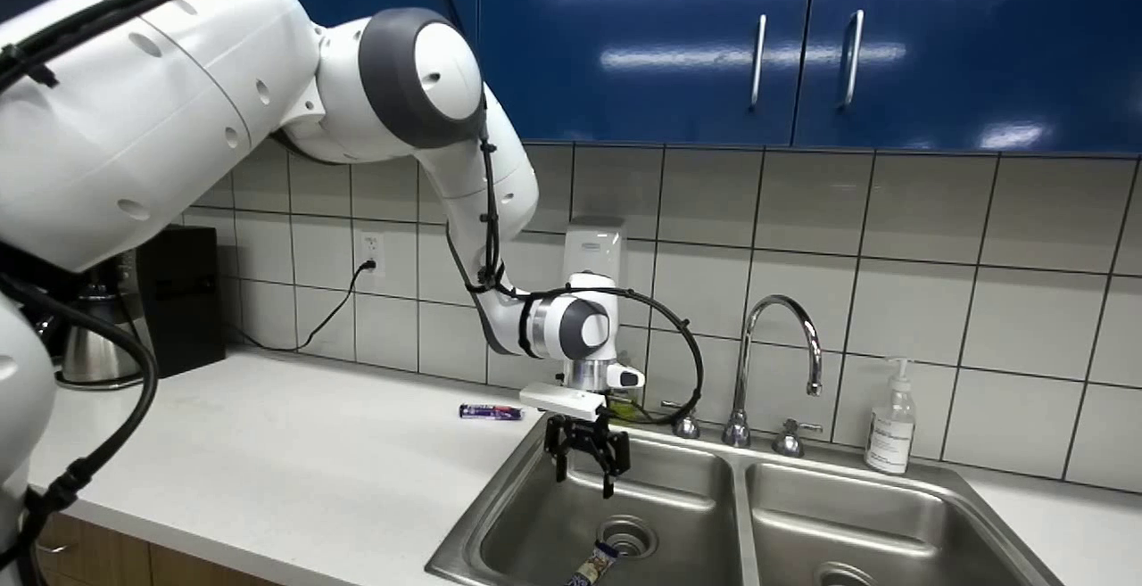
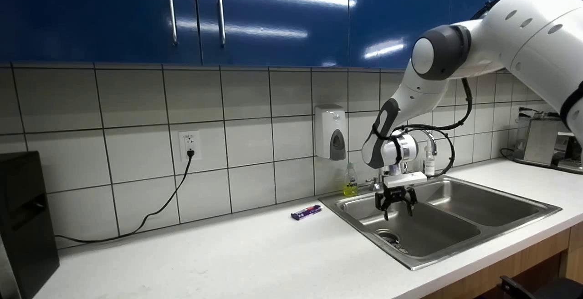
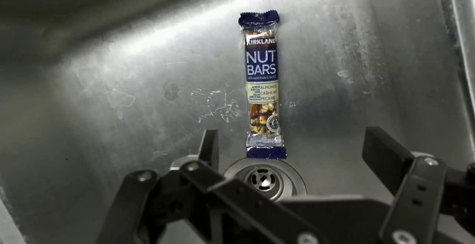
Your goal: Put the chocolate bar inside the sink
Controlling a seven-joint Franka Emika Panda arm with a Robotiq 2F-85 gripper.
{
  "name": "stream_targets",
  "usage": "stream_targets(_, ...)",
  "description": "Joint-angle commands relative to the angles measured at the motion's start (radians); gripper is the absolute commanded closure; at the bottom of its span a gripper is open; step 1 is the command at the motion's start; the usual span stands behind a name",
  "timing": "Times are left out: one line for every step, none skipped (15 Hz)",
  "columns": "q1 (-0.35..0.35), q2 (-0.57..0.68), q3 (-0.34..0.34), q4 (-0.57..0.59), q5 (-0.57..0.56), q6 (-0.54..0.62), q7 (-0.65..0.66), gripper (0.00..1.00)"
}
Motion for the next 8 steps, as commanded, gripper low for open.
stream_targets(0.018,-0.165,0.001,-0.185,-0.014,0.061,0.015,0.0)
stream_targets(0.021,-0.2,0.005,-0.219,-0.013,0.071,0.011,0.0)
stream_targets(0.023,-0.226,0.011,-0.247,-0.011,0.08,0.003,0.0)
stream_targets(0.03,-0.255,0.015,-0.278,-0.013,0.084,0.0,0.0)
stream_targets(0.034,-0.281,0.021,-0.305,-0.012,0.091,-0.002,0.0)
stream_targets(0.039,-0.305,0.027,-0.332,-0.013,0.094,-0.009,0.0)
stream_targets(0.045,-0.328,0.034,-0.358,-0.014,0.097,-0.013,0.0)
stream_targets(0.05,-0.349,0.043,-0.383,-0.014,0.099,-0.02,0.0)
